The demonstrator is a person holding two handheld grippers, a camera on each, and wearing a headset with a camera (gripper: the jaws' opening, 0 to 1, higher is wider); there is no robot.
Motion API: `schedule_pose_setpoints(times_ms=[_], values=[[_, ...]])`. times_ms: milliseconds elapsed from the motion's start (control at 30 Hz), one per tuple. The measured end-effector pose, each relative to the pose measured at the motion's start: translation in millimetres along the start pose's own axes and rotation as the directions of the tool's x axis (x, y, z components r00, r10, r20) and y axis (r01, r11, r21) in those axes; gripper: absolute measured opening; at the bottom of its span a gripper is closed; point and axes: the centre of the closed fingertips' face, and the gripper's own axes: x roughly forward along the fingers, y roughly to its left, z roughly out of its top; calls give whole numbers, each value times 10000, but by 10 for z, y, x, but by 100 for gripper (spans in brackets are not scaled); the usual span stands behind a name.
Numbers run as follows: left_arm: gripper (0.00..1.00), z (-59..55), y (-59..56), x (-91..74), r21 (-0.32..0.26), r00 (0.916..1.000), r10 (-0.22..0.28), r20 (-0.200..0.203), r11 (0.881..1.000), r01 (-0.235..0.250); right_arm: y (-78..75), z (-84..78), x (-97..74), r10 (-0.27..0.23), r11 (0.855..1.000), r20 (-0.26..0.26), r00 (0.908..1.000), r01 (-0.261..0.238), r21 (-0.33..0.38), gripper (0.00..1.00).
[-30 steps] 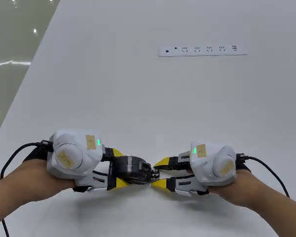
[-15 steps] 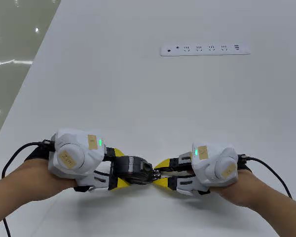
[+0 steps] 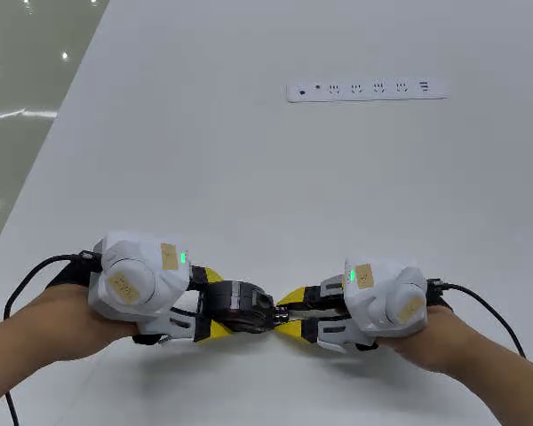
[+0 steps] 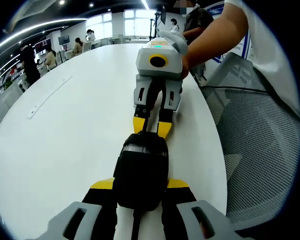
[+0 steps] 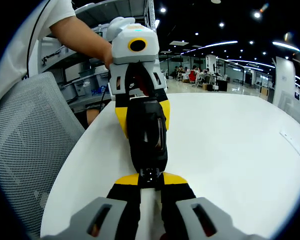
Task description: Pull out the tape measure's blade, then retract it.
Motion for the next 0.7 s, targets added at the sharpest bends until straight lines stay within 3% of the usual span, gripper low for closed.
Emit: schedule_pose_setpoints(times_ms=[167, 700], values=[[31, -6, -8, 0, 264, 10000, -13, 40, 9997, 12, 13, -13, -14, 65, 9999, -81, 9999, -66, -134, 12], [30, -19, -2, -17, 262, 10000, -27, 54, 9997, 26, -17, -32, -125, 4, 9997, -186, 9998, -8, -224, 12]])
